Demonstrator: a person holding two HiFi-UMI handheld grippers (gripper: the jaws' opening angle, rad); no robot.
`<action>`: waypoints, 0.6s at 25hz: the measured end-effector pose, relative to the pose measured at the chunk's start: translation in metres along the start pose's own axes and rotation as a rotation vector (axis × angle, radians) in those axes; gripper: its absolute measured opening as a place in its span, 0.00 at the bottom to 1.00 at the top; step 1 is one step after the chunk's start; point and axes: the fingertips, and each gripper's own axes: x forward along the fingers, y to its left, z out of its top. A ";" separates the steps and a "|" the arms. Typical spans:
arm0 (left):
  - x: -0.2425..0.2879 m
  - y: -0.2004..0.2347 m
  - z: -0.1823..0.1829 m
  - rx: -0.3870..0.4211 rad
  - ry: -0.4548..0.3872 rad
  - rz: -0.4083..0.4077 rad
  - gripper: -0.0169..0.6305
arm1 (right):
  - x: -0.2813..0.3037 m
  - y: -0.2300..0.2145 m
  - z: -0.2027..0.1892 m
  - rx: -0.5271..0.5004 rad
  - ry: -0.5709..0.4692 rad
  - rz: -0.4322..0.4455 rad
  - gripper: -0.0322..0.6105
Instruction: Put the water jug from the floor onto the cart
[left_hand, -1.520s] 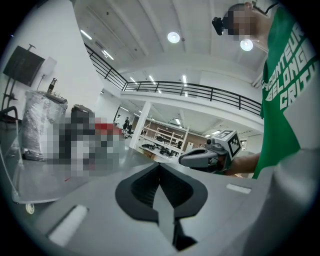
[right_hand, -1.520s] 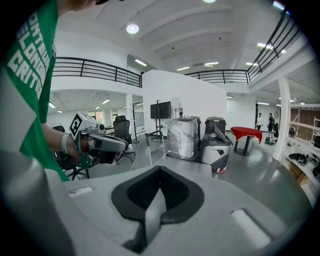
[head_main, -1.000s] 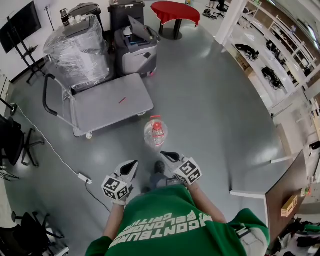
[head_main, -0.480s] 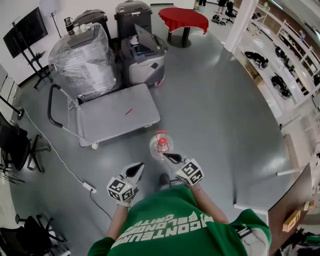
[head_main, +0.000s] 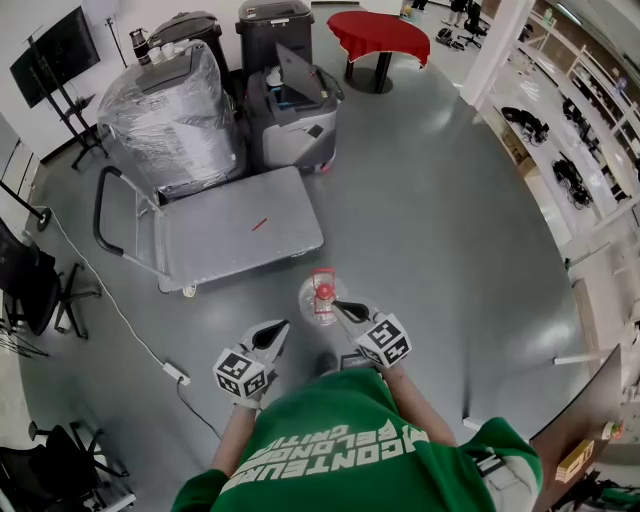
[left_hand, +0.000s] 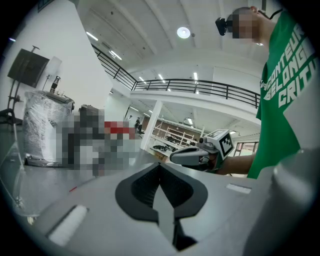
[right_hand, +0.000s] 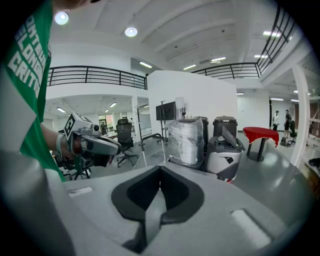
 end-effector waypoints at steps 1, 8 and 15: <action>0.004 0.002 0.002 0.000 -0.002 0.002 0.04 | 0.002 -0.004 0.001 -0.001 0.001 0.004 0.04; 0.026 0.016 0.014 -0.007 -0.007 0.016 0.04 | 0.016 -0.029 0.010 -0.018 0.010 0.029 0.04; 0.039 0.030 0.022 0.002 0.014 0.025 0.04 | 0.031 -0.050 0.007 -0.019 0.025 0.053 0.04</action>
